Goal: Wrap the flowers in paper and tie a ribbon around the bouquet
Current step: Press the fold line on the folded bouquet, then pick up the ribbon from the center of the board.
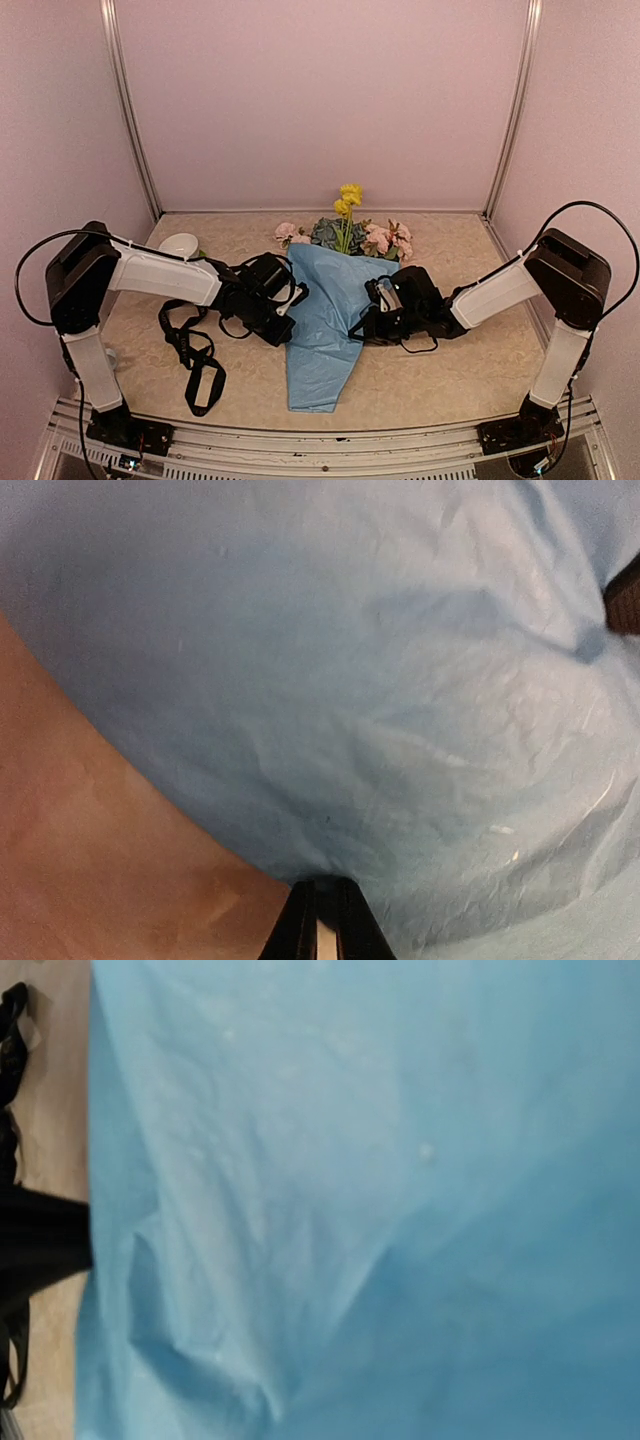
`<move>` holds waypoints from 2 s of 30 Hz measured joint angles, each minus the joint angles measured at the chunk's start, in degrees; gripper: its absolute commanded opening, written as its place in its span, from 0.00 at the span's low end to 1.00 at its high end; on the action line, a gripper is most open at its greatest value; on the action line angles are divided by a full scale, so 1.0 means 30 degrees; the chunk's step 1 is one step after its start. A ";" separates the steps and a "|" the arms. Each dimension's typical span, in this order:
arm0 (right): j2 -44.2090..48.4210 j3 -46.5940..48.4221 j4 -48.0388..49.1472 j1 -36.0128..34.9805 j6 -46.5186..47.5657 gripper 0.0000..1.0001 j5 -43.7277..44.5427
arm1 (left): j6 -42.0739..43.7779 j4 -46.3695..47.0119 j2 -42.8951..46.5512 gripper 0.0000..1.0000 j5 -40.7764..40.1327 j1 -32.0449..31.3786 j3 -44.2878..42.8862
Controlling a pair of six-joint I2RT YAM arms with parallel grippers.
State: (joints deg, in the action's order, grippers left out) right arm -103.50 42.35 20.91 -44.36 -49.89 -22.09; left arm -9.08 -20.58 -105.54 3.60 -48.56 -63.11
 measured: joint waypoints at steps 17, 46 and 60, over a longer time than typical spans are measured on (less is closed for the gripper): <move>0.0007 0.0998 -0.0998 0.0000 0.1282 0.00 -0.0080 | -0.5457 -0.0809 1.1927 0.67 -0.5515 0.4138 0.6841; -0.0153 0.1668 -0.1741 0.0000 0.2339 0.00 -0.0335 | -0.7643 0.1435 1.0178 0.00 -0.1967 0.4306 0.9843; -0.0153 0.1698 -0.2084 0.0000 0.2339 0.00 -0.0262 | -0.0605 0.2331 1.9067 0.00 -0.7919 -0.1086 -0.1953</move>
State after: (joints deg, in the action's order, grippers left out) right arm -103.96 47.44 14.66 -44.36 -42.87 -22.87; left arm -10.90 -13.58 -48.34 -20.16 -51.81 -68.97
